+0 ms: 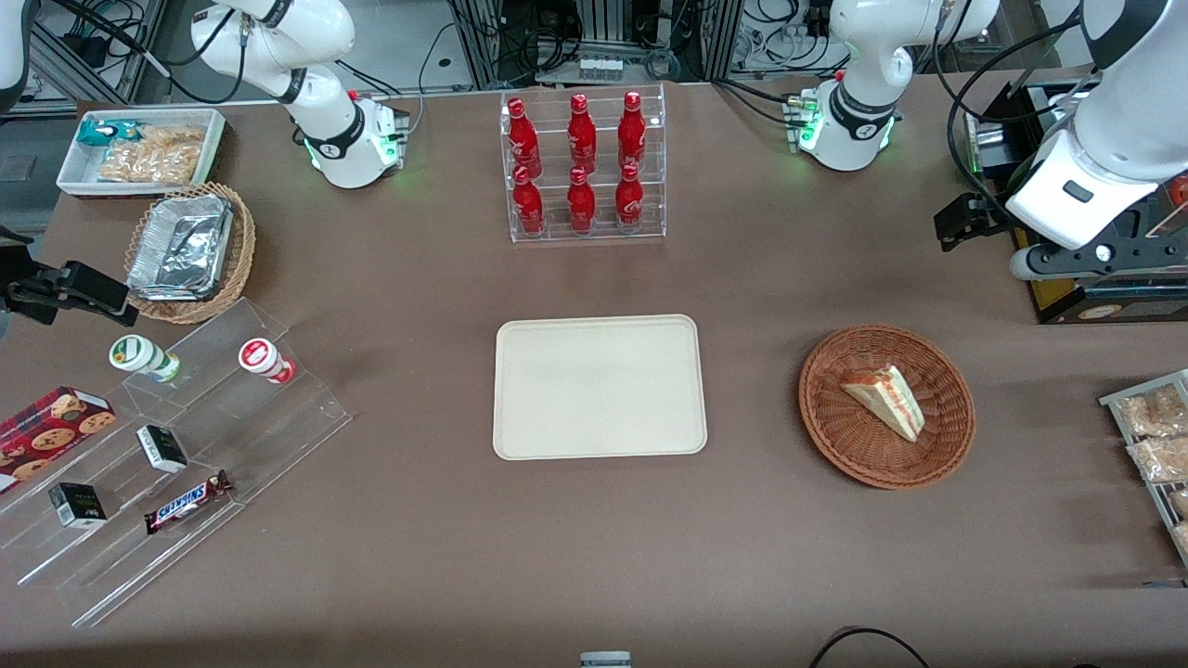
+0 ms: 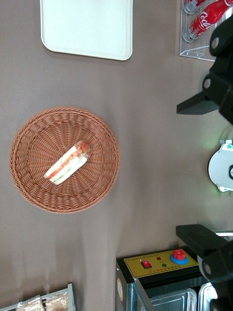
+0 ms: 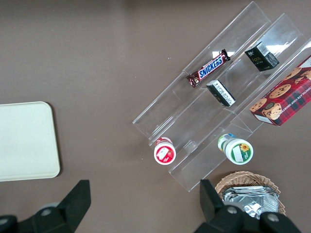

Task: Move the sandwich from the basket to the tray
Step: 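Move the left gripper over the wicker basket and lower onto the sandwich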

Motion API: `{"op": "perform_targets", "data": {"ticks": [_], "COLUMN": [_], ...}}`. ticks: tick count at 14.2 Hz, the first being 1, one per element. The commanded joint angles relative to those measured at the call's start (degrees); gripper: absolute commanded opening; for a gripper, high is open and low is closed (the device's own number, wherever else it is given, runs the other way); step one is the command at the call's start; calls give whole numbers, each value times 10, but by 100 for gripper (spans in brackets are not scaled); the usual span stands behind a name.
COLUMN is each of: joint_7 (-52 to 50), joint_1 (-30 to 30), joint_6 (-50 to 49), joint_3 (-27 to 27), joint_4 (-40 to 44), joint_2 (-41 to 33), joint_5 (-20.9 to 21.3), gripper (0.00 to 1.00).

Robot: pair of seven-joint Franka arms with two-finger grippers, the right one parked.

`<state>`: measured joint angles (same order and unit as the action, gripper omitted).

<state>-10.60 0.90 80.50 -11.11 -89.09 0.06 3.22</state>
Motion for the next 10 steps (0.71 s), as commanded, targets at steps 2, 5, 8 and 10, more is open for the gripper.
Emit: {"op": "perform_targets", "data": {"ticks": [2,5,8,10], "joint_7": [6,-4,-31,-39], "joint_1": [1,4,29,51], "joint_6": [-10,-11,-13,-13], "joint_3": [0,1,4,4], "joint_4": [16,16,16,9], "joint_2": [16,29,57,83], "joint_5": [-7,-1,2,2], "gripper": [100,100,100,100]}}
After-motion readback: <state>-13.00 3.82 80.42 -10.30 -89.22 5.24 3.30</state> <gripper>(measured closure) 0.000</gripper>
